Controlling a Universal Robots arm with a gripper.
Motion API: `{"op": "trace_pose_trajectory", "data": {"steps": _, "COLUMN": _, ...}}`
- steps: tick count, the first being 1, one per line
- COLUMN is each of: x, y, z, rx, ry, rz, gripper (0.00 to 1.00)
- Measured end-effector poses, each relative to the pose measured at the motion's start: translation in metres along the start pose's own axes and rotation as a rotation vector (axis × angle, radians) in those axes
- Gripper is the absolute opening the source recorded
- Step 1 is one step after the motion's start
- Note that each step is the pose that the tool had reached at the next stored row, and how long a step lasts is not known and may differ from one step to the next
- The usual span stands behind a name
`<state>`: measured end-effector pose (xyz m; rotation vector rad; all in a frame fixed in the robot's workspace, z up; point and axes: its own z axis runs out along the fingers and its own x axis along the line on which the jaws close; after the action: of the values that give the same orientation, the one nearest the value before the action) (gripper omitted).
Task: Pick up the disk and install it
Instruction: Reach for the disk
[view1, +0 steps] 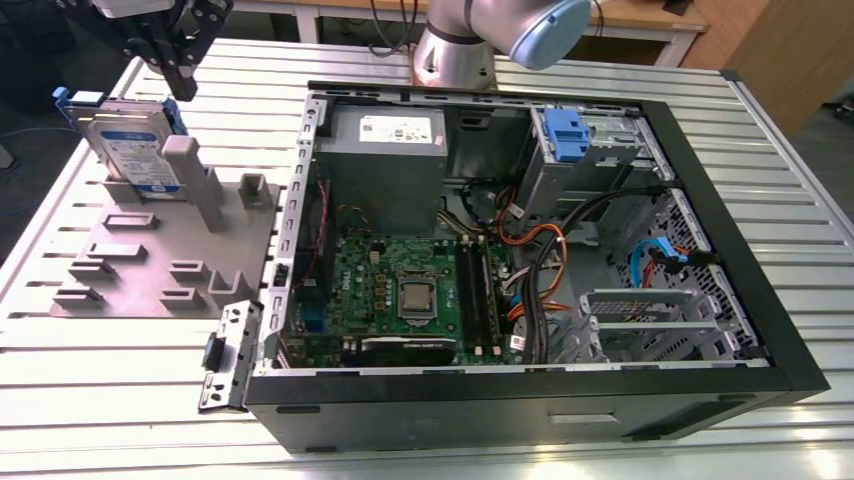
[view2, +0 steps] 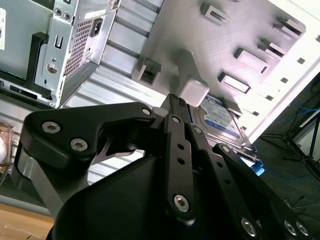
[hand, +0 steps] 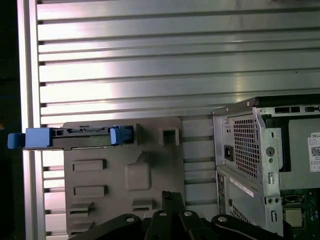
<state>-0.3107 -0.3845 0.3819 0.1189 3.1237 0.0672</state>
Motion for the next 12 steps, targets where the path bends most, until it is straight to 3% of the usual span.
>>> {"op": "trace_pose_trajectory", "data": {"steps": 12, "x": 0.0016, "y": 0.0002, "z": 0.0000, "rx": 0.0000, "ry": 0.0000, "rz": 0.000, "gripper": 0.11}}
